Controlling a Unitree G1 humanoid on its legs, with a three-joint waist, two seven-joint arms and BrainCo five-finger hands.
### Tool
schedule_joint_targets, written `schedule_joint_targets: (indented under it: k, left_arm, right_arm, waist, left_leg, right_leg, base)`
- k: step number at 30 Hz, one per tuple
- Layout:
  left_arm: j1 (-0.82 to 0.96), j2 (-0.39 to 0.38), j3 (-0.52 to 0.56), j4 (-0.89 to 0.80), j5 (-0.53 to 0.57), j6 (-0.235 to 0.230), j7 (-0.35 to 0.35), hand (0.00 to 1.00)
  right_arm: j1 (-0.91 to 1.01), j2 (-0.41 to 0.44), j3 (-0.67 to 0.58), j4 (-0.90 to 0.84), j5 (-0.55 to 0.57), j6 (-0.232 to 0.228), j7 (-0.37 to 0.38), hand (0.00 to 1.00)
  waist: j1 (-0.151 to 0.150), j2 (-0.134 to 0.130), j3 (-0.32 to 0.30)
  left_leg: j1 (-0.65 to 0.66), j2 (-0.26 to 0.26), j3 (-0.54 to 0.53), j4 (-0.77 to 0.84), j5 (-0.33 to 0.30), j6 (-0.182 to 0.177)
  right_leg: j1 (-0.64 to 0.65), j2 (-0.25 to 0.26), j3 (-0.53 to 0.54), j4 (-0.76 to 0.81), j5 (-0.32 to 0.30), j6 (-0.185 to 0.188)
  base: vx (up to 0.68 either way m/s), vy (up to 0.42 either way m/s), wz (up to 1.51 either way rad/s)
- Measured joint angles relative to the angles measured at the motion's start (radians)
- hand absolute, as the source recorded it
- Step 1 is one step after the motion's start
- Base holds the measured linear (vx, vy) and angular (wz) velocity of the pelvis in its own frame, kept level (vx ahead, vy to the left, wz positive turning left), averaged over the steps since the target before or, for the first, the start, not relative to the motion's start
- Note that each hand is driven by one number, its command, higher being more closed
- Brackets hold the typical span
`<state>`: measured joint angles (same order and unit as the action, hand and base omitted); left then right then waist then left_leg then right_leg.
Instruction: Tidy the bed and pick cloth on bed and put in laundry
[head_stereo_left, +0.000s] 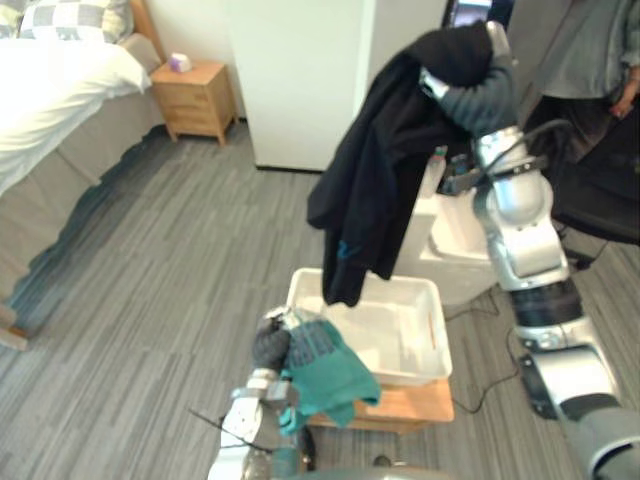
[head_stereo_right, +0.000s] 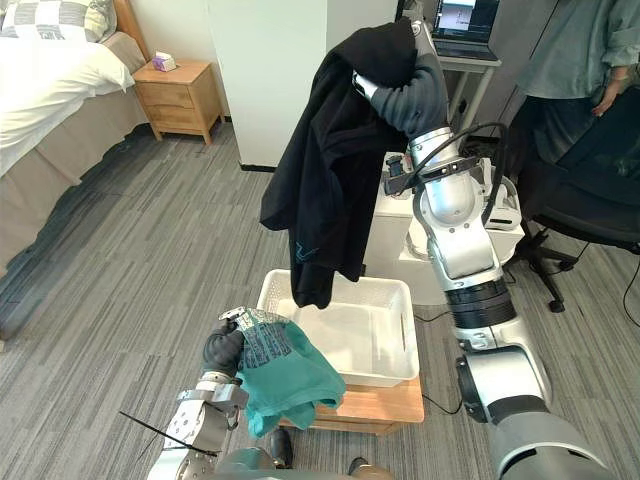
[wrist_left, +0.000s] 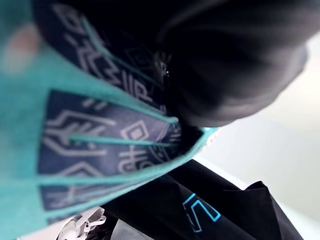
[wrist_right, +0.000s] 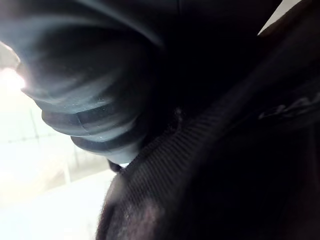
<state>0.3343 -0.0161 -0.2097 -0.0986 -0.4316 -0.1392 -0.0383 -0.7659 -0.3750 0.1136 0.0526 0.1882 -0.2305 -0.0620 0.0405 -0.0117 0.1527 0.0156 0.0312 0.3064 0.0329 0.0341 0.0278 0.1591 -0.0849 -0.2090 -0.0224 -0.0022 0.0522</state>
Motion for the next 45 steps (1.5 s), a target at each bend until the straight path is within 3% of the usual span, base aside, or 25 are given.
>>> schedule_joint_targets:
  k: [5,12,16,23,24,27,30,33,40,43,45]
  left_arm:
    - [0.000,0.002,-0.026,0.021,0.000,0.001,-0.001,1.00]
    - [0.033,0.013,-0.026,0.020,0.002,0.003,-0.006,1.00]
    - [0.065,0.026,-0.025,0.019,0.002,0.005,-0.027,1.00]
    - [0.074,0.030,-0.028,0.008,0.003,0.005,-0.036,1.00]
    - [0.074,0.030,-0.028,0.007,0.003,0.005,-0.037,1.00]
    - [0.073,0.037,-0.037,-0.027,0.003,0.004,-0.042,1.00]
    - [0.032,0.057,-0.076,-0.030,0.002,0.001,-0.042,1.00]
    - [0.011,0.061,-0.093,-0.031,0.002,-0.002,-0.042,1.00]
    - [0.001,0.082,-0.077,-0.088,0.002,-0.002,-0.041,1.00]
    - [-0.002,0.080,-0.014,-0.148,0.001,-0.010,-0.030,1.00]
    - [-0.018,0.084,0.047,-0.188,0.003,-0.024,-0.007,1.00]
  right_arm:
    - [0.210,0.091,0.010,0.008,-0.006,0.016,0.029,1.00]
    - [0.468,0.102,0.034,0.014,-0.042,0.050,0.091,1.00]
    - [0.534,0.131,0.054,0.038,-0.065,0.053,0.118,1.00]
    - [0.539,0.185,0.095,0.290,-0.155,0.081,0.125,1.00]
    - [0.539,0.189,0.095,0.307,-0.161,0.081,0.124,0.00]
    - [0.516,0.209,0.095,0.444,-0.204,0.085,0.102,0.00]
    - [0.451,0.207,0.083,0.598,-0.248,0.099,0.074,0.00]
    - [0.409,0.209,0.063,0.640,-0.299,0.114,0.040,0.00]
    - [0.407,0.204,-0.001,0.625,-0.439,0.124,-0.008,0.00]
    - [0.433,0.185,-0.006,0.497,-0.521,0.127,-0.025,0.00]
    - [0.460,0.175,-0.012,0.354,-0.588,0.123,-0.030,0.00]
  waist:
    - [0.002,0.003,-0.003]
    - [-0.007,0.017,-0.009]
    - [-0.019,0.030,-0.017]
    - [-0.023,0.044,-0.020]
    - [-0.023,0.044,-0.020]
    - [-0.019,0.051,-0.019]
    - [0.003,0.083,-0.001]
    - [0.003,0.107,0.007]
    - [-0.002,0.100,0.011]
    - [-0.006,0.089,0.018]
    - [-0.029,0.082,0.022]
  left_leg:
    - [0.012,-0.001,-0.004,-0.003,-0.004,-0.005]
    - [0.016,-0.013,-0.006,-0.043,-0.001,-0.010]
    - [0.019,-0.017,-0.006,-0.061,0.003,-0.015]
    - [0.025,-0.015,-0.024,-0.069,0.014,-0.020]
    - [0.022,-0.015,-0.028,-0.069,0.016,-0.018]
    - [-0.003,-0.016,-0.050,-0.070,0.033,-0.020]
    - [-0.006,-0.016,-0.062,-0.071,0.035,-0.020]
    - [-0.009,-0.017,-0.073,-0.089,0.042,-0.019]
    - [-0.011,-0.011,-0.070,-0.087,0.046,-0.014]
    - [-0.002,-0.007,-0.054,-0.082,0.046,-0.014]
    - [0.000,-0.004,-0.049,-0.077,0.046,-0.014]
  right_leg:
    - [0.016,-0.001,-0.007,-0.003,-0.005,0.000]
    - [0.013,-0.005,-0.005,-0.006,-0.012,0.000]
    - [0.011,-0.006,-0.006,-0.010,-0.013,0.000]
    - [0.004,-0.002,-0.025,0.002,-0.027,-0.002]
    - [0.002,-0.002,-0.028,0.005,-0.029,-0.002]
    - [-0.022,-0.002,-0.049,0.027,-0.043,-0.004]
    - [-0.022,-0.001,-0.066,0.034,-0.046,-0.006]
    - [-0.026,0.002,-0.080,0.036,-0.049,-0.008]
    - [-0.028,0.006,-0.080,0.035,-0.055,-0.015]
    - [-0.026,0.008,-0.062,0.035,-0.056,-0.016]
    - [-0.025,0.008,-0.056,0.037,-0.057,-0.017]
  base:
    - [0.02,0.007,0.04]
    - [0.00,0.014,-0.01]
    - [0.05,0.028,0.00]
    - [0.06,-0.008,0.05]
    - [0.04,-0.012,0.17]
    - [0.04,-0.014,0.22]
    - [0.02,-0.002,0.13]
    - [0.00,0.010,0.13]
    - [0.03,-0.003,-0.01]
    - [0.04,-0.004,-0.17]
    - [0.03,-0.002,-0.07]
